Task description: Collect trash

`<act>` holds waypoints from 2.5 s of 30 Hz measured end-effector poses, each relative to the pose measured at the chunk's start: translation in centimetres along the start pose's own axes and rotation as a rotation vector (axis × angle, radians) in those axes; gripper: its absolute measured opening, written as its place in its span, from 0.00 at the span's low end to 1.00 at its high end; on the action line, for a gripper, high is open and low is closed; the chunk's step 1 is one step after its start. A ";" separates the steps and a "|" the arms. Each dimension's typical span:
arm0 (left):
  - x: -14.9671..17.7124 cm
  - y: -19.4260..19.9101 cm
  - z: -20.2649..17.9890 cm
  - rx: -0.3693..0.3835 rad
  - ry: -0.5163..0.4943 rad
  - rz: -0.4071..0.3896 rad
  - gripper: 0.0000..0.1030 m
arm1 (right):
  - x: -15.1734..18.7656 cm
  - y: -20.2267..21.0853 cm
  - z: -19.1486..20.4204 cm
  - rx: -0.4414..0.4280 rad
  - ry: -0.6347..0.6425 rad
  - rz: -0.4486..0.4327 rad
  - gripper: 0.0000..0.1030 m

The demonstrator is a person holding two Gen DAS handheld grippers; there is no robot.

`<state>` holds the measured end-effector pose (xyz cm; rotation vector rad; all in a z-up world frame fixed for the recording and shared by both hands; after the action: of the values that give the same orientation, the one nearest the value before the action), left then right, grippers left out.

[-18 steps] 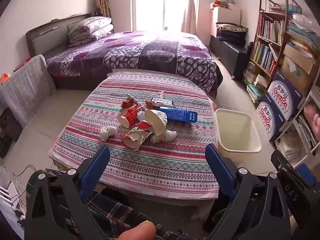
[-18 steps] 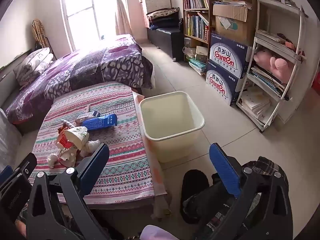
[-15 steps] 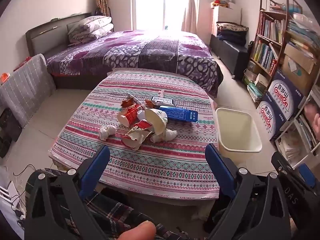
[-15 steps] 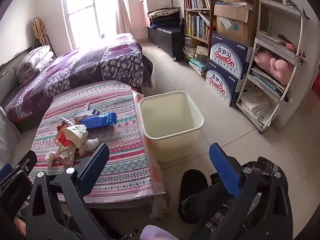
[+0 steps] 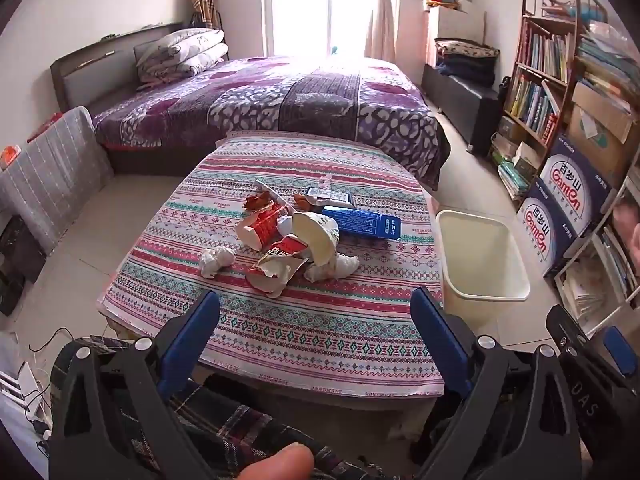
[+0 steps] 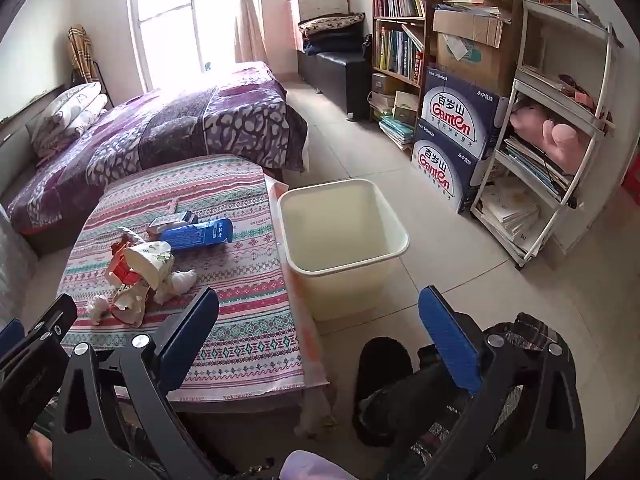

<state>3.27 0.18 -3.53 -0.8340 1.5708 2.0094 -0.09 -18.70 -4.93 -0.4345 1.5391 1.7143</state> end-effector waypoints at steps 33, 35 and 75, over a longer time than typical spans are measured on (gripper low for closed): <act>0.3 -0.3 0.4 -0.004 0.006 0.005 0.91 | 0.1 -0.1 0.2 0.000 0.002 0.006 0.93; 0.3 -0.4 0.5 -0.004 0.007 0.007 0.90 | 0.2 -0.2 0.2 -0.001 0.001 0.007 0.93; 0.8 -1.7 0.4 -0.010 0.001 0.036 0.91 | 0.5 -0.6 0.3 0.001 -0.001 0.012 0.93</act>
<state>3.84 0.94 -5.22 -0.8159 1.5885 2.0438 0.06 -18.26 -5.59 -0.4244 1.5447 1.7227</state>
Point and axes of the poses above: each gripper's, at about its wrist camera, not at the fingertips, and y roughly against the way its jaws point, z to its left, x to its underside, the point moved 3 cm from there along -y, roughly the way its jaws point, and after that the axes turned 14 degrees about -x, right-handed, at the moved point
